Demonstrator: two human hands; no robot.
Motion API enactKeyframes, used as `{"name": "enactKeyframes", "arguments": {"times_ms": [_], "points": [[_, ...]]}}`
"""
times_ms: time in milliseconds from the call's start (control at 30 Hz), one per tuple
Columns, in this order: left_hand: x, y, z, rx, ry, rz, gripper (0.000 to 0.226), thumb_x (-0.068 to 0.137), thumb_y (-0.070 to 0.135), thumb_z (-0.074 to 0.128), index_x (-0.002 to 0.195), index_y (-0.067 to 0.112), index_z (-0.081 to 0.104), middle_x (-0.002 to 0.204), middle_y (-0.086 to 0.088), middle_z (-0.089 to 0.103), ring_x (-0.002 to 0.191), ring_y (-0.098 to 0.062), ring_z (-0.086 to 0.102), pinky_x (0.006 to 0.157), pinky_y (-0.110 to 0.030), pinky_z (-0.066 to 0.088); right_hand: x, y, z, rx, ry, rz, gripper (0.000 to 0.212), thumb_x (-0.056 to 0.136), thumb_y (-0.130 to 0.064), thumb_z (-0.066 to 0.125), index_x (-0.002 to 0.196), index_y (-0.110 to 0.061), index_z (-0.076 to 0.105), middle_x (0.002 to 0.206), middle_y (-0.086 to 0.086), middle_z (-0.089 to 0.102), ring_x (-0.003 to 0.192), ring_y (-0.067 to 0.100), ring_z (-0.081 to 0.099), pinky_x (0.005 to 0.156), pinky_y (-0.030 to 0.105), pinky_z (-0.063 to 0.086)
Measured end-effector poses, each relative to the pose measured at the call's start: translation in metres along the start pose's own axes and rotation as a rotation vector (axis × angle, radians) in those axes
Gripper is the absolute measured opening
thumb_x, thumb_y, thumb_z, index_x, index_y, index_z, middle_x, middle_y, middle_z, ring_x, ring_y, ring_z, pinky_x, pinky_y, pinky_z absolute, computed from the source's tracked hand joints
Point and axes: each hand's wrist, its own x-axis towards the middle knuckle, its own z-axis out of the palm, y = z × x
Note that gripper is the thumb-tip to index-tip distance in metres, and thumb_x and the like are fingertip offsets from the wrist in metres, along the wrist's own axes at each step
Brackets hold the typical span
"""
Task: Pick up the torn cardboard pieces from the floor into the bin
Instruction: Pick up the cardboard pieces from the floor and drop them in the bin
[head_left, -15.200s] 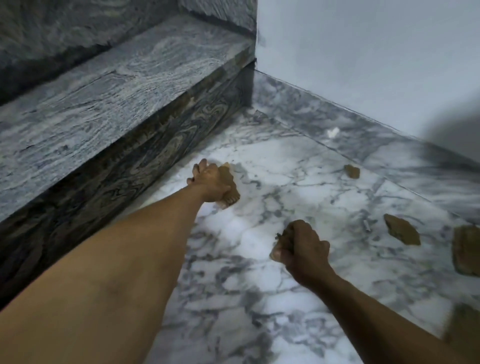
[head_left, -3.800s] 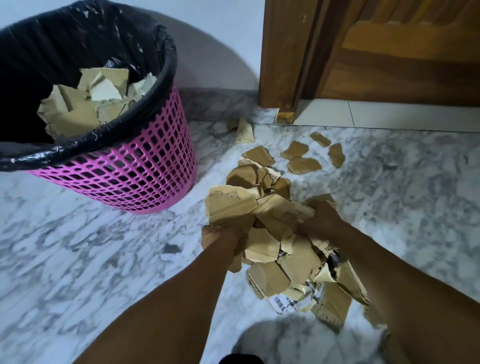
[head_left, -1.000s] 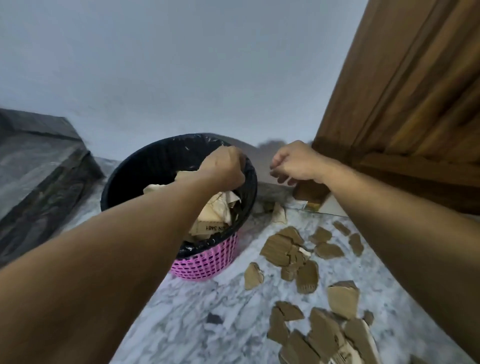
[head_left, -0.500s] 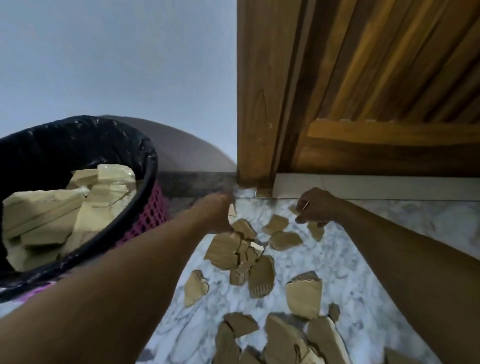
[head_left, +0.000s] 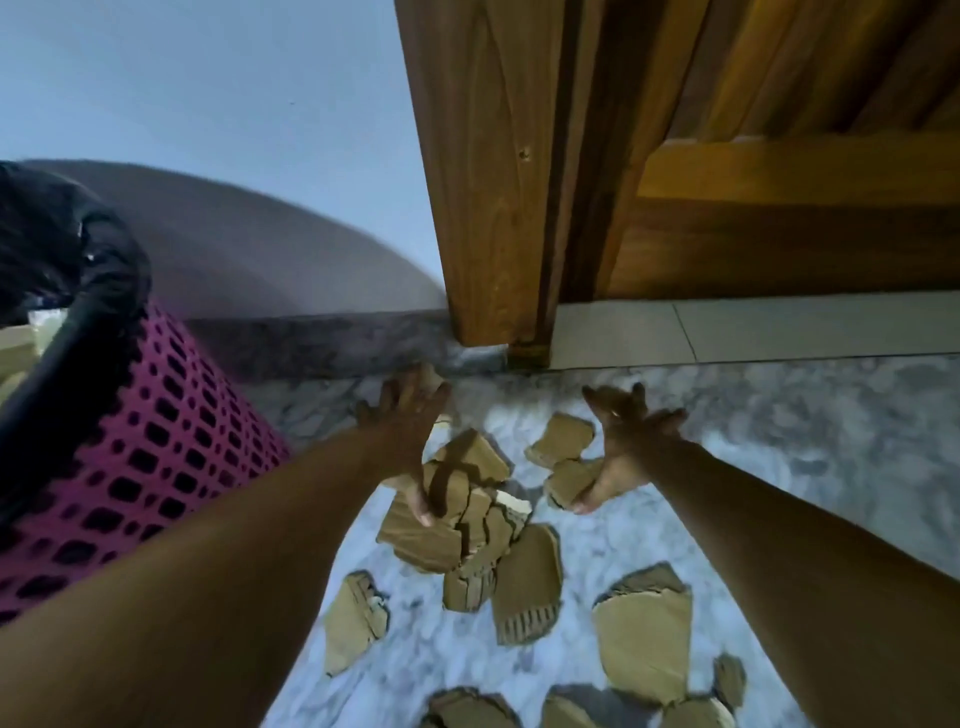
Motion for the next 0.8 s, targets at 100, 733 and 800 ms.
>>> {"name": "enactKeyframes", "arguments": {"times_ms": [100,733,800], "points": [[0.012,-0.003,0.000,0.018,-0.024,-0.011,0.165,0.035,0.055,0.091,0.145,0.033,-0.029,0.145,-0.009,-0.049,0.136,-0.042,-0.035,0.108,-0.073,0.002,0.009,0.001,0.010,0.002,0.046,0.000,0.173,0.002,-0.077,0.077,0.134,-0.056,-0.033,0.154,0.007,-0.039,0.139,0.056,-0.022,0.098,0.084,0.013],[-0.046,0.026,0.049,-0.295,0.105,0.135,0.076,0.055,0.021,0.089,0.121,0.020,0.051,0.119,-0.006,0.036,0.101,-0.022,0.038,0.080,-0.033,0.044,-0.063,-0.015,0.046,-0.230,0.310,-0.415,0.081,0.081,-0.017,0.069,0.149,-0.035,0.029,0.140,0.004,0.043,0.123,0.034,0.047,0.091,0.045,0.049],[-0.060,0.030,0.058,-0.309,0.072,0.114,0.072,0.054,0.024,0.090,0.115,0.018,0.053,0.115,-0.004,0.039,0.098,-0.023,0.044,0.076,-0.033,0.043,-0.075,-0.019,0.053,-0.205,0.240,-0.443,0.075,0.083,-0.016,0.069,0.147,-0.034,0.035,0.135,0.006,0.044,0.115,0.034,0.052,0.086,0.043,0.050]]}}
